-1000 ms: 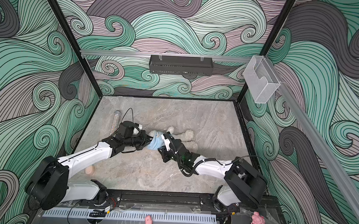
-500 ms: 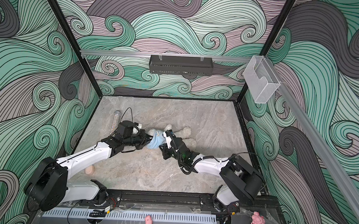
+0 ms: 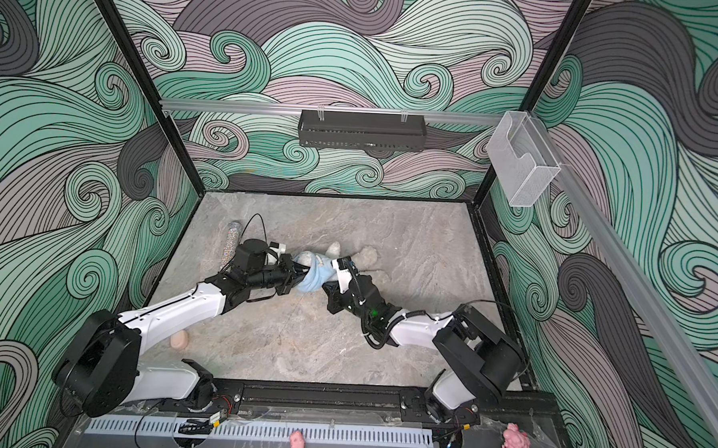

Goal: Dress the teddy bear

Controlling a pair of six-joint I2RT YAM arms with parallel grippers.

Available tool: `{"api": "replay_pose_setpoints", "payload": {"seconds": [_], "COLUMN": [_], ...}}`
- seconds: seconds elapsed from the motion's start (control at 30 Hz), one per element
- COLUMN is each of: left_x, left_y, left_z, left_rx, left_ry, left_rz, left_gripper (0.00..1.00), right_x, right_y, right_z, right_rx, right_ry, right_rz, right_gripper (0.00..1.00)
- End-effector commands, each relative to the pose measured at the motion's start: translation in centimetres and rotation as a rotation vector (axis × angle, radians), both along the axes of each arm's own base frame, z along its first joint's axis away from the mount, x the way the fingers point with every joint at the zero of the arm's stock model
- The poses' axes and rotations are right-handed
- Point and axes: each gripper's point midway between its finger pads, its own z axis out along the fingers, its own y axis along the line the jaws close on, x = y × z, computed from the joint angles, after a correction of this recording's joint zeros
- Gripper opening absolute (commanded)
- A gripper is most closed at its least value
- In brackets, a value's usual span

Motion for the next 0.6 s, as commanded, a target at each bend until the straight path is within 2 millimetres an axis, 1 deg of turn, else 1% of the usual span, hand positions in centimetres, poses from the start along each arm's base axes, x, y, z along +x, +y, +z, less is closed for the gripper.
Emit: {"api": "replay_pose_setpoints", "payload": {"seconds": [0.0, 0.07, 0.2, 0.33, 0.43, 0.5, 0.53, 0.57], "left_x": [-0.6, -0.4, -0.1, 0.3, 0.4, 0.5, 0.5, 0.6], "left_y": [-0.5, -0.4, 0.0, 0.0, -0.1, -0.2, -0.2, -0.2], "left_z": [-0.4, -0.6, -0.6, -0.3, -0.1, -0.1, -0.2, -0.3], "left_rx": [-0.032, -0.047, -0.092, -0.154, -0.193, -0.215, -0.23, -0.243], "left_ry": [0.03, 0.044, 0.063, 0.082, 0.096, 0.113, 0.12, 0.129], "left_rz": [-0.027, -0.013, 0.021, 0.04, 0.045, 0.051, 0.062, 0.069], "left_gripper": [0.0, 0.0, 0.0, 0.0, 0.0, 0.0, 0.0, 0.0], "right_x": [0.7, 1.0, 1.2, 1.0, 0.8, 0.8, 0.6, 0.2], "right_y": [-0.5, -1.8, -5.7, -9.0, -10.2, -10.6, -9.9, -8.7], "right_z": [3.3, 2.2, -0.4, -1.4, -1.7, -1.8, -1.6, -1.3], "right_rx": [0.071, 0.009, -0.139, -0.25, -0.291, -0.307, -0.288, -0.258], "right_ry": [-0.097, -0.068, 0.011, 0.047, 0.065, 0.074, 0.071, 0.053], "right_rz": [-0.027, -0.086, -0.239, -0.347, -0.372, -0.367, -0.314, -0.228], "right_gripper": [0.0, 0.0, 0.0, 0.0, 0.0, 0.0, 0.0, 0.0]}}
